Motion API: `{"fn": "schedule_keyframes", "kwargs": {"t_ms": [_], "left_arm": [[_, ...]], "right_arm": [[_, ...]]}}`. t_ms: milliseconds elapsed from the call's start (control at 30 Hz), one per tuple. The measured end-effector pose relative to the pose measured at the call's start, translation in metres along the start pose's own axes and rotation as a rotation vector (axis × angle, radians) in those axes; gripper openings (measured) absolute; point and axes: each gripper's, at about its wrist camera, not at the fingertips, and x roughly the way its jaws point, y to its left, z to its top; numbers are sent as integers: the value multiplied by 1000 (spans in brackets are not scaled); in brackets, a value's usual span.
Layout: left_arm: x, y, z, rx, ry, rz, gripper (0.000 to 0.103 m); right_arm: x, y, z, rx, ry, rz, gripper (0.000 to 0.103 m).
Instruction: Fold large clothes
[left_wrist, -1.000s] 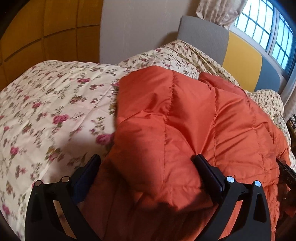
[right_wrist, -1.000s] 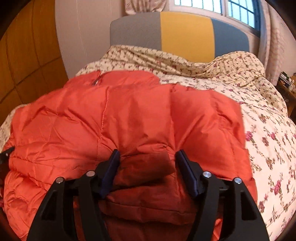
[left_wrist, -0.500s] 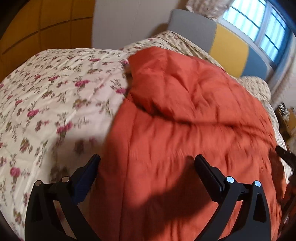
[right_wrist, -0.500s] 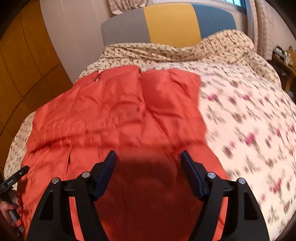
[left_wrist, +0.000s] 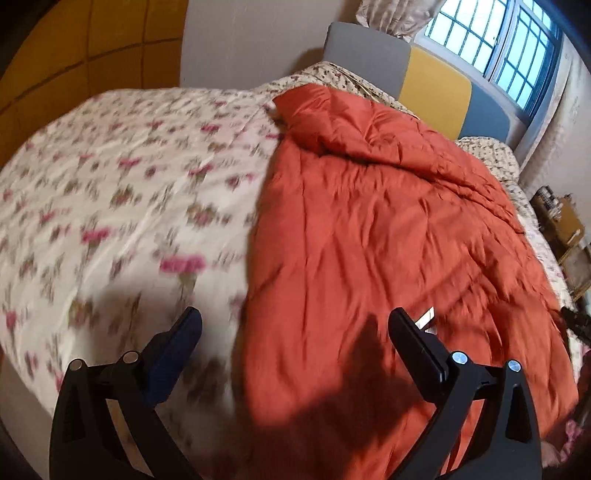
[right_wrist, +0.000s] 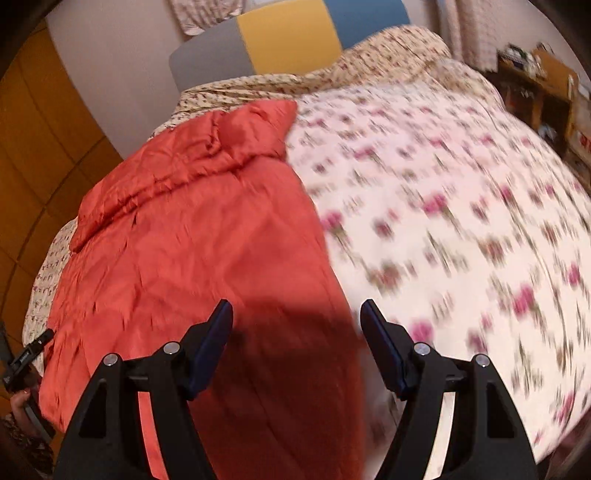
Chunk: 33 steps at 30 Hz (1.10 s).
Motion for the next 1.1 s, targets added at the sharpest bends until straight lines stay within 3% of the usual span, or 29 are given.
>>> {"fn": "schedule_keyframes", "kwargs": {"t_ms": [100, 167, 300, 333, 400, 433, 467, 500, 600, 900, 1100], "left_arm": [[-12, 4, -16, 15, -19, -26, 100], [-19, 2, -24, 32, -17, -60, 100], [-24, -9, -41, 93, -4, -91, 87], [-25, -11, -45, 103, -7, -93, 86], [-26, -13, -51, 92, -9, -108, 72], [-26, -15, -52, 90, 0, -126, 65], [-26, -16, -52, 84, 13, -138, 50], [-26, -17, -51, 80, 22, -147, 36], [-37, -22, -48, 97, 15, -159, 19], [-92, -20, -52, 107, -76, -260, 13], [-139, -7, -58, -9, -109, -414, 13]], "right_arm": [[-5, -9, -19, 36, 40, 35, 71], [-8, -13, -31, 53, 67, 88, 65], [-16, -9, -52, 14, 65, 132, 63], [-18, -8, -55, 8, 60, 136, 57], [-20, -7, -62, -1, 49, 158, 41], [-20, -6, -63, 3, 50, 189, 29], [-21, -5, -62, 14, 49, 216, 22], [-23, -4, -62, 25, 42, 242, 20], [-34, -5, -59, 38, 8, 307, 14], [-85, -5, -54, 17, -68, 473, 10], [-135, -9, -61, -2, -140, 664, 10]]}}
